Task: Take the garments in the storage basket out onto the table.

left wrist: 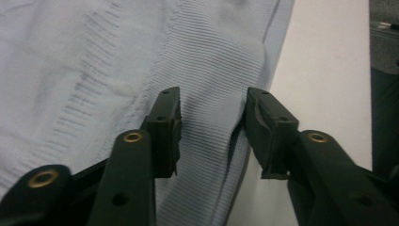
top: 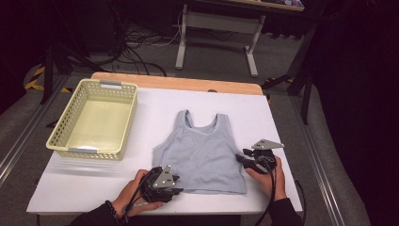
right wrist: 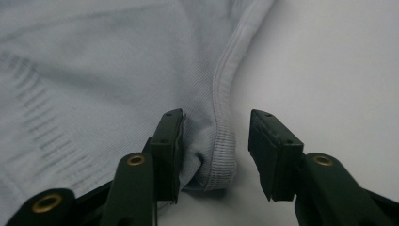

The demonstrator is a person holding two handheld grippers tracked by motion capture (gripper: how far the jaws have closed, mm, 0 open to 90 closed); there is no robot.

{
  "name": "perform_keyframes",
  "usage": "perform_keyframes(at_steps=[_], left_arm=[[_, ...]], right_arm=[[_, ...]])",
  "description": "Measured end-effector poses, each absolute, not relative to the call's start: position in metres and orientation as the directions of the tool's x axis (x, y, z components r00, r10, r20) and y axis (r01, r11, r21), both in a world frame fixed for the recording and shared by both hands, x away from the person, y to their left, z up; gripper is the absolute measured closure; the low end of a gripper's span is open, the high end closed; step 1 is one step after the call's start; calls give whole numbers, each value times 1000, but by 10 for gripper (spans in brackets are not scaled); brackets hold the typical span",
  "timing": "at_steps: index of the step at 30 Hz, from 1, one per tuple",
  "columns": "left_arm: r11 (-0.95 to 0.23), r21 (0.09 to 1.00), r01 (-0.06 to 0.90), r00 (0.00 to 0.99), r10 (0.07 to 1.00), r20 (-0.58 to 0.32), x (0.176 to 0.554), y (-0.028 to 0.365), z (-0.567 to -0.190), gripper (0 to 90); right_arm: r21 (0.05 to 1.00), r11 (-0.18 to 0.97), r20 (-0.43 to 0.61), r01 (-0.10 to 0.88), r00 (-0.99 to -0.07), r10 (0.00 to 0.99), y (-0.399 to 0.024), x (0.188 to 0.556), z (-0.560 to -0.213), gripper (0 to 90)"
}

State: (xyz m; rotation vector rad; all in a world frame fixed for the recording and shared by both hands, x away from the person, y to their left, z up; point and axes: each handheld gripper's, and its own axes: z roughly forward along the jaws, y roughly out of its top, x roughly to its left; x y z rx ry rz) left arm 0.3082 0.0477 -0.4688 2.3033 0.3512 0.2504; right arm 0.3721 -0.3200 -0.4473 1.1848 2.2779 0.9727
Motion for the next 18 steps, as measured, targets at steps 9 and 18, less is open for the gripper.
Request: perform_keyframes(at_steps=[9, 18], left_arm=[[-667, 728, 158, 937, 333, 103, 306, 46, -468, 834], [-672, 728, 136, 941, 318, 118, 306, 45, -468, 842]], right_arm=[[725, 446, -72, 525, -586, 807, -316, 367, -442, 773], [757, 432, -126, 491, -538, 833, -314, 364, -440, 746]])
